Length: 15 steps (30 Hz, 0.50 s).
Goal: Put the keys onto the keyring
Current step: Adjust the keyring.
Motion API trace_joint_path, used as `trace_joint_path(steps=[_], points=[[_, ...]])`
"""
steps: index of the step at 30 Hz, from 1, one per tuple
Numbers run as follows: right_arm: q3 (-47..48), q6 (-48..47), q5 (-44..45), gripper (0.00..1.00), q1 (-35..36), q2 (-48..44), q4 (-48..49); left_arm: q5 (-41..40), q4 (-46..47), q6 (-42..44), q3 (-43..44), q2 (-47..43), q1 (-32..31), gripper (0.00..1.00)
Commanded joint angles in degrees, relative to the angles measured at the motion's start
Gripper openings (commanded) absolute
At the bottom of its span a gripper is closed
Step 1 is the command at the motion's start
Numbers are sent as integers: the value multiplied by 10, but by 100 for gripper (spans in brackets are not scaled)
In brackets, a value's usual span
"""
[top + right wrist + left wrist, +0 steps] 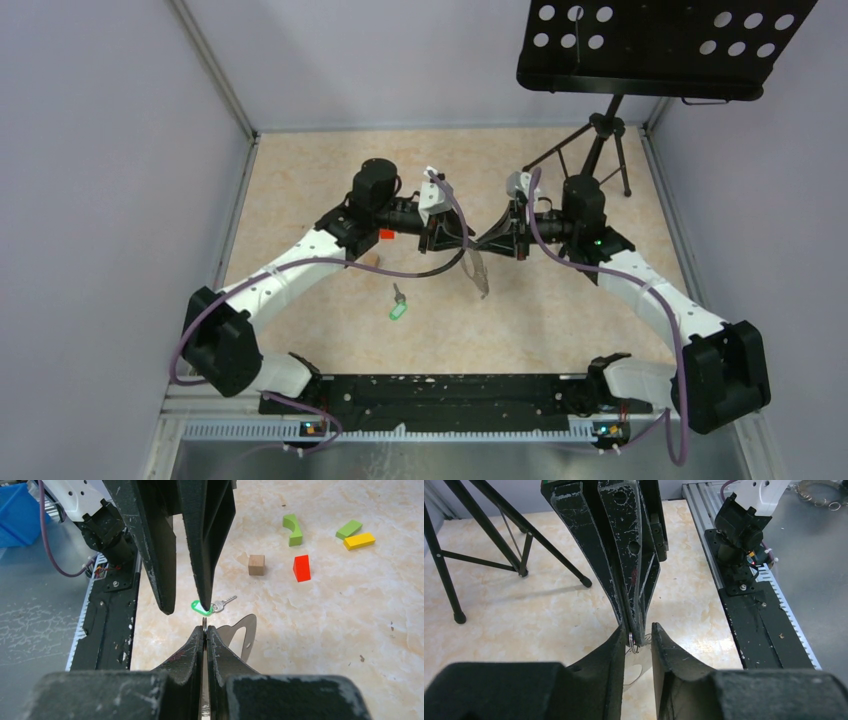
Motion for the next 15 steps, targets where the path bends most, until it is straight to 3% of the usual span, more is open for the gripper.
trace_joint_path(steps=[1, 6, 15], points=[[17, -15, -5, 0, 5, -2, 14, 8, 7, 13, 15, 4, -2, 34], [17, -14, -7, 0, 5, -4, 16, -10, 2, 28, 2, 0, -2, 42], [17, -8, -13, 0, 5, -4, 22, -4, 0, 30, -8, 15, -2, 38]])
